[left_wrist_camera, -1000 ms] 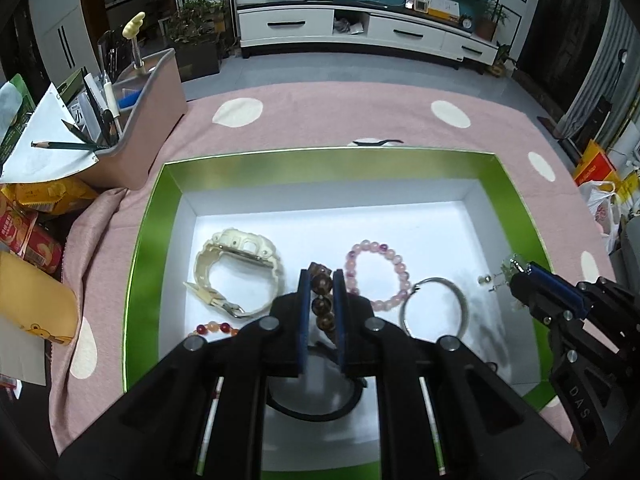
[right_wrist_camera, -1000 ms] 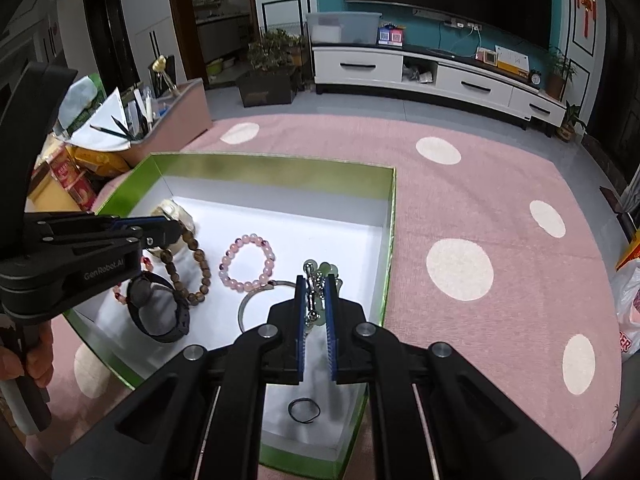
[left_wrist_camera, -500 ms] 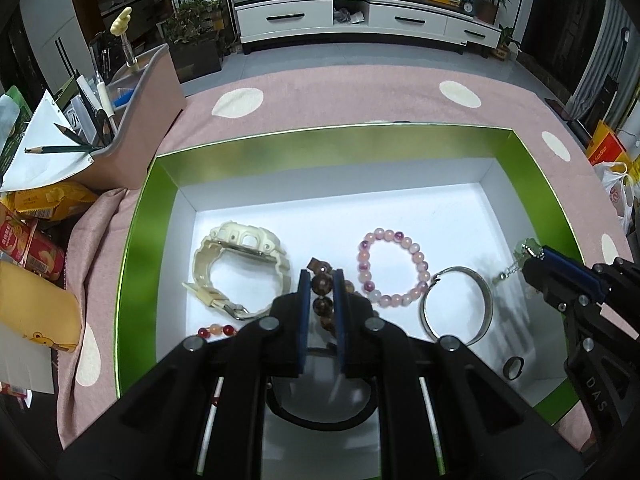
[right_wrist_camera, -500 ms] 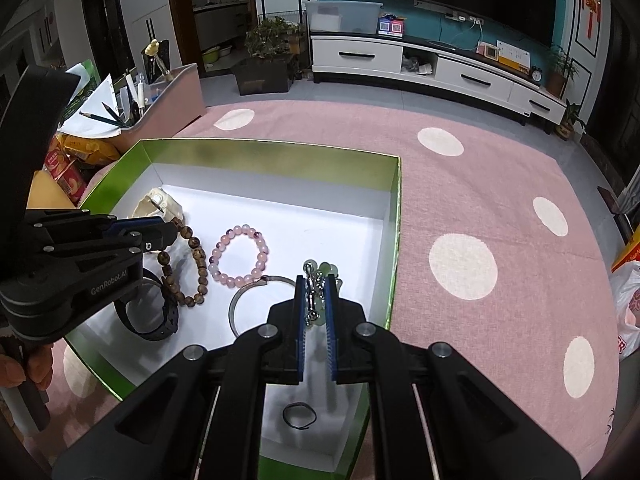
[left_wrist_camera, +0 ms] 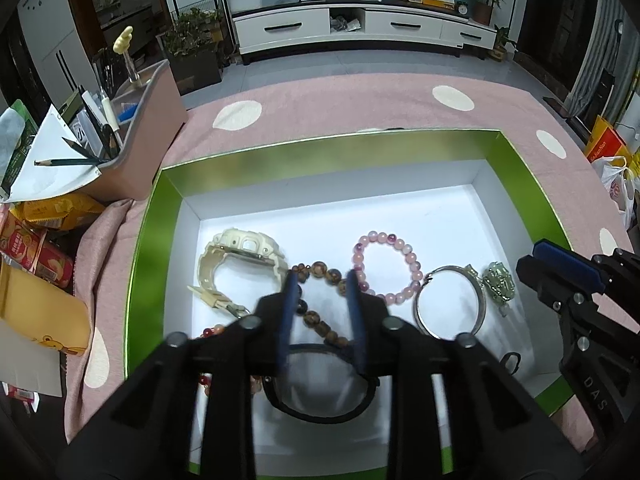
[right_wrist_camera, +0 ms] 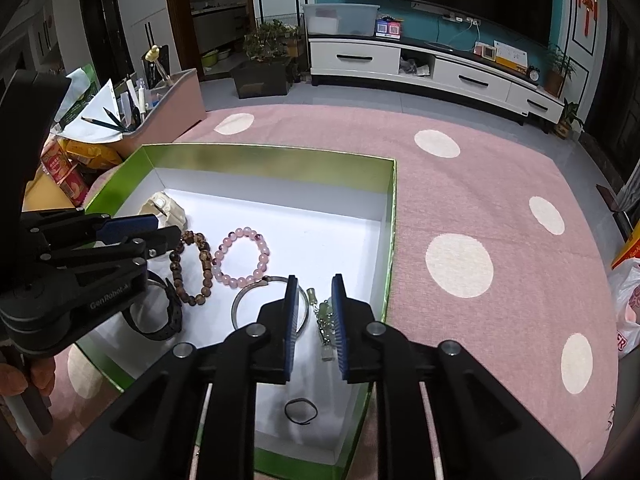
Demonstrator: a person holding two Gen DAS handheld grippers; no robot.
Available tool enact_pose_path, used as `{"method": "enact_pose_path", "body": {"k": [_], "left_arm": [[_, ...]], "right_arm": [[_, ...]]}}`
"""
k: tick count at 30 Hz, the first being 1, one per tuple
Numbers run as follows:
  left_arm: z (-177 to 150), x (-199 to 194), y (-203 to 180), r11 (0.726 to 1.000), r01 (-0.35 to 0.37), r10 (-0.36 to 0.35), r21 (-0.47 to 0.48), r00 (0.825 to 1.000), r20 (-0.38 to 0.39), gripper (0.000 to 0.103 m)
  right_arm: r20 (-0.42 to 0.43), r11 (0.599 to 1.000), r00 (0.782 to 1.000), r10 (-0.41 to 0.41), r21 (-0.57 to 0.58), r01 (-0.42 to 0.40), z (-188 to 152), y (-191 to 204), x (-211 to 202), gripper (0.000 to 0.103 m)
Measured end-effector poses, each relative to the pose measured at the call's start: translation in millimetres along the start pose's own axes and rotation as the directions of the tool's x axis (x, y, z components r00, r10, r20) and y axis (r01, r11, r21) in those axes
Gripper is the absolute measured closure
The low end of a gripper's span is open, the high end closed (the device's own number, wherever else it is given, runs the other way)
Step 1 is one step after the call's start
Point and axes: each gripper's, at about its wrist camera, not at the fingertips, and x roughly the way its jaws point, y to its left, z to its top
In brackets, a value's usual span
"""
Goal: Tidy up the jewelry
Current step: 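Carry the wooden bracelet and jade pendant into the box and open both grippers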
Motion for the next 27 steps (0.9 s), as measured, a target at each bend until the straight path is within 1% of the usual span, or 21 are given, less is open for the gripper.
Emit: {"method": "enact_pose_path", "body": {"k": [1,2,4,5,6,7,8,10,14,15,16,19,24,27], "left_arm": [[-1,-2,0,1.000,0.001,-0.001,-0.001,1.000,0.005,0.063],[-1,-4,0,1.000,0.002,-0.002,-0.001,1.000,0.009,0.059],[-2,-11,-2,1.000,-0.001,0.001,0.003,1.000,0.027,0.047],[-3,-13,-2,1.000,-0.002,0.002,0.004,0.999,0.032,0.044],[-4,-17,-2,1.000,-0.001,0.001,0.005,0.999,0.041,0.036],[-5,-21,-2,1.000,-0.002,0.002,0.004,0.999,0.050,0.030],[-6,-25,-2,1.000,-0.006,0.005,0.006,0.998,0.059,0.028],[-9,-33,-2,1.000,-0.006,0.005,0.010,0.997,0.071,0.018],[-16,-49,2,1.000,0.011,-0.011,0.001,0.996,0.087,0.010],[-18,-52,3,1.000,0.017,-0.017,-0.001,0.996,0.089,0.005],[-21,-55,4,1.000,0.023,-0.022,-0.004,0.996,0.091,0.002],[-29,-67,7,0.998,0.055,-0.054,-0.008,0.994,0.093,0.002],[-48,-88,12,0.995,0.098,-0.094,-0.023,0.989,0.112,0.002],[-63,-103,13,0.995,0.094,-0.091,-0.013,0.986,0.141,0.002]], "right_arm": [[0.006,1.000,1.000,0.004,0.004,-0.004,-1,0,-3,0.075],[0.012,1.000,1.000,0.005,0.007,-0.005,-1,0,-5,0.072],[0.032,1.000,0.999,0.009,0.010,-0.009,-3,-1,-13,0.065],[0.043,1.000,0.999,0.010,0.011,-0.011,-4,-1,-18,0.063],[0.052,1.000,0.999,0.012,0.012,-0.012,-4,-1,-21,0.059],[0.065,1.000,0.998,0.014,0.014,-0.015,-6,-2,-27,0.053],[0.077,1.000,0.997,0.015,0.017,-0.016,-7,-2,-32,0.051],[0.099,1.000,0.995,0.017,0.022,-0.019,-10,-3,-41,0.046],[0.140,0.999,0.990,0.013,0.037,-0.019,-17,-6,-62,0.036],[0.149,0.999,0.989,0.013,0.038,-0.019,-19,-7,-68,0.033],[0.158,0.999,0.987,0.010,0.040,-0.017,-22,-8,-75,0.027],[0.182,0.999,0.983,0.006,0.043,-0.014,-30,-8,-90,0.020],[0.203,0.999,0.979,0.014,0.041,-0.023,-47,-8,-112,0.019],[0.214,0.999,0.977,0.022,0.031,-0.029,-60,-4,-124,0.019]]}}
